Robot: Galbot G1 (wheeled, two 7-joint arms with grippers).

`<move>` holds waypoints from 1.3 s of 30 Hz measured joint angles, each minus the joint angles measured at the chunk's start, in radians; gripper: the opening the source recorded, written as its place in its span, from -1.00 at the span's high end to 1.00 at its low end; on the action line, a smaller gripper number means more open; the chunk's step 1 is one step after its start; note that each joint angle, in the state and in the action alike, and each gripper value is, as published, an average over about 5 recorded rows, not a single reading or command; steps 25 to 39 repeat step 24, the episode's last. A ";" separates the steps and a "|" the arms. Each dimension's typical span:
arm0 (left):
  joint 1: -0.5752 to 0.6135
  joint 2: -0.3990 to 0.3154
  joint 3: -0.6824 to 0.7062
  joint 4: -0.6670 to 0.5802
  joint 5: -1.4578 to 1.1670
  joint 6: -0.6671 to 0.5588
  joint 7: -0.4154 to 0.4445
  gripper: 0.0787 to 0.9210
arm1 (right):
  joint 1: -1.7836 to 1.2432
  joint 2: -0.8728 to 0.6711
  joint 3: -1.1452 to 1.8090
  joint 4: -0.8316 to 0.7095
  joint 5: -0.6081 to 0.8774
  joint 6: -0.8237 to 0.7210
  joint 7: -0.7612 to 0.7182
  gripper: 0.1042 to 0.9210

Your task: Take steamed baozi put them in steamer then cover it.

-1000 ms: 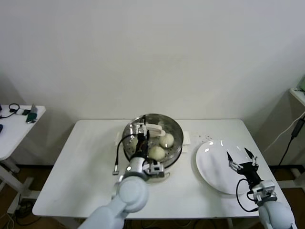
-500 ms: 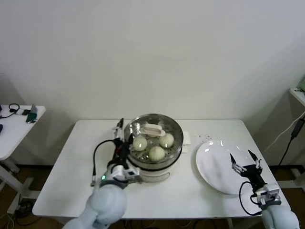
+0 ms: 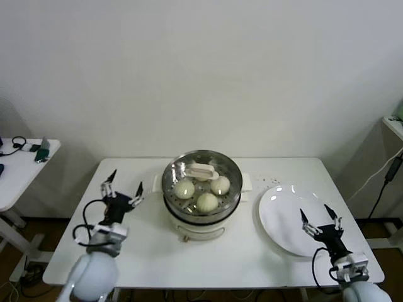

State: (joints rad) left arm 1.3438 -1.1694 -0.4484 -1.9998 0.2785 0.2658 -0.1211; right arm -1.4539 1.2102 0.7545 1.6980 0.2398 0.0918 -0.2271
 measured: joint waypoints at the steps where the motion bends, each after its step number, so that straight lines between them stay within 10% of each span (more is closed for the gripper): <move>1: 0.013 -0.009 -0.021 0.016 -0.039 -0.036 0.002 -0.77 | -0.005 0.005 -0.001 0.003 0.000 0.001 -0.002 -0.76; 16: 0.135 -0.092 -0.163 0.175 -0.360 -0.333 0.078 -0.77 | -0.045 0.037 -0.006 0.034 0.021 0.027 -0.023 -0.76; 39: 0.153 -0.103 -0.193 0.199 -0.405 -0.373 0.101 -0.77 | -0.037 0.026 -0.015 0.036 0.038 0.030 -0.025 -0.76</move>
